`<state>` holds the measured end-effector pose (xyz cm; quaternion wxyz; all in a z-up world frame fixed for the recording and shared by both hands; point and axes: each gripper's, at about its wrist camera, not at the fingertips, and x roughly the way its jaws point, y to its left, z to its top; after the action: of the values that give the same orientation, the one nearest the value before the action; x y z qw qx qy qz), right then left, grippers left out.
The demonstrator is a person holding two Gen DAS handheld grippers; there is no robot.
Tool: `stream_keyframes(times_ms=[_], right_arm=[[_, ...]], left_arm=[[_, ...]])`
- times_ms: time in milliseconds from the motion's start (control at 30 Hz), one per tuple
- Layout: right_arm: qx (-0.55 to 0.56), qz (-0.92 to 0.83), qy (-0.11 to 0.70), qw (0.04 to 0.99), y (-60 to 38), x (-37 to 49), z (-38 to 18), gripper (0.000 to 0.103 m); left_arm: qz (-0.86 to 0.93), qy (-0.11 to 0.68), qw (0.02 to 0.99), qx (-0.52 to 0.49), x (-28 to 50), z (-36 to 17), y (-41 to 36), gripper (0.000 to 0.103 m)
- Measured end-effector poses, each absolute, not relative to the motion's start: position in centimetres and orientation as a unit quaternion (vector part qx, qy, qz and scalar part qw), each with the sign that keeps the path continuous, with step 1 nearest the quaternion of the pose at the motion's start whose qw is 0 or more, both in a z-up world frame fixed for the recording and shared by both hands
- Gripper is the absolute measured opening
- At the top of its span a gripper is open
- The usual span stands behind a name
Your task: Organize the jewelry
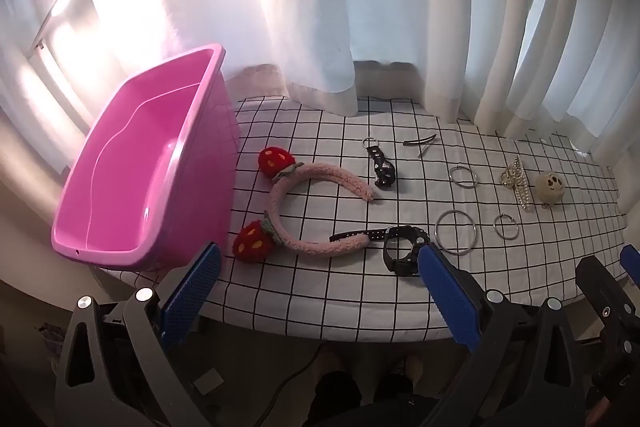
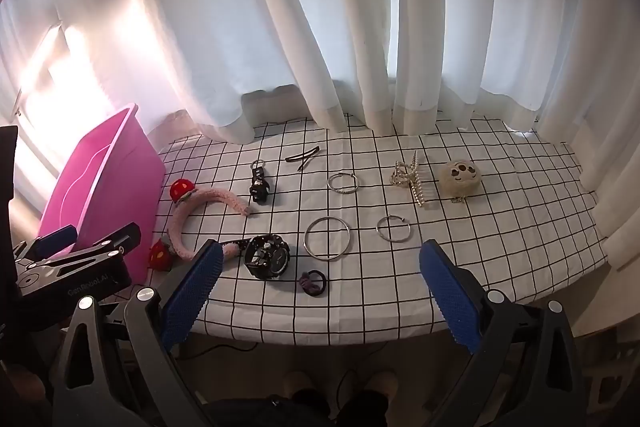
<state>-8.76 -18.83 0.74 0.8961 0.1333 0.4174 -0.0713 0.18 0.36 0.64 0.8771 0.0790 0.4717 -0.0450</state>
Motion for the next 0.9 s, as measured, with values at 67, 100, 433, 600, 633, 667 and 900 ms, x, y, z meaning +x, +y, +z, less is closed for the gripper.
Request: stream_keyframes(times_ms=[67,100,433,600,633,667,900], right_arm=[[0.133,-0.070,0.417,0.896,-18.82,-8.77,0.67,0.094],[0.133,-0.070,0.417,0.896,-18.70,-8.82,0.62,0.094],[0.131,-0.073,0.416,0.897,-18.62,-8.87,1.06,0.094],[0.131,-0.074,0.416,0.897,-18.66,-8.87,1.07,0.094],[0.131,-0.073,0.417,0.897,-18.67,-8.86,1.07,0.094],[0.131,-0.073,0.417,0.897,-18.66,-8.87,1.08,0.094],[0.131,-0.073,0.417,0.897,-18.63,-8.87,1.06,0.094]], left_arm=[[-0.045,0.472,0.877,0.078,0.25,0.70,0.48,0.097],[-0.044,0.471,0.878,0.078,0.17,0.58,0.46,0.097],[-0.044,0.469,0.879,0.078,0.16,0.66,0.53,0.097],[-0.044,0.468,0.879,0.078,-0.01,0.60,0.45,0.097],[-0.044,0.468,0.879,0.078,0.04,0.60,0.47,0.097],[-0.044,0.468,0.879,0.078,-0.02,0.59,0.45,0.097],[-0.044,0.467,0.879,0.078,-0.10,0.54,0.49,0.097]])
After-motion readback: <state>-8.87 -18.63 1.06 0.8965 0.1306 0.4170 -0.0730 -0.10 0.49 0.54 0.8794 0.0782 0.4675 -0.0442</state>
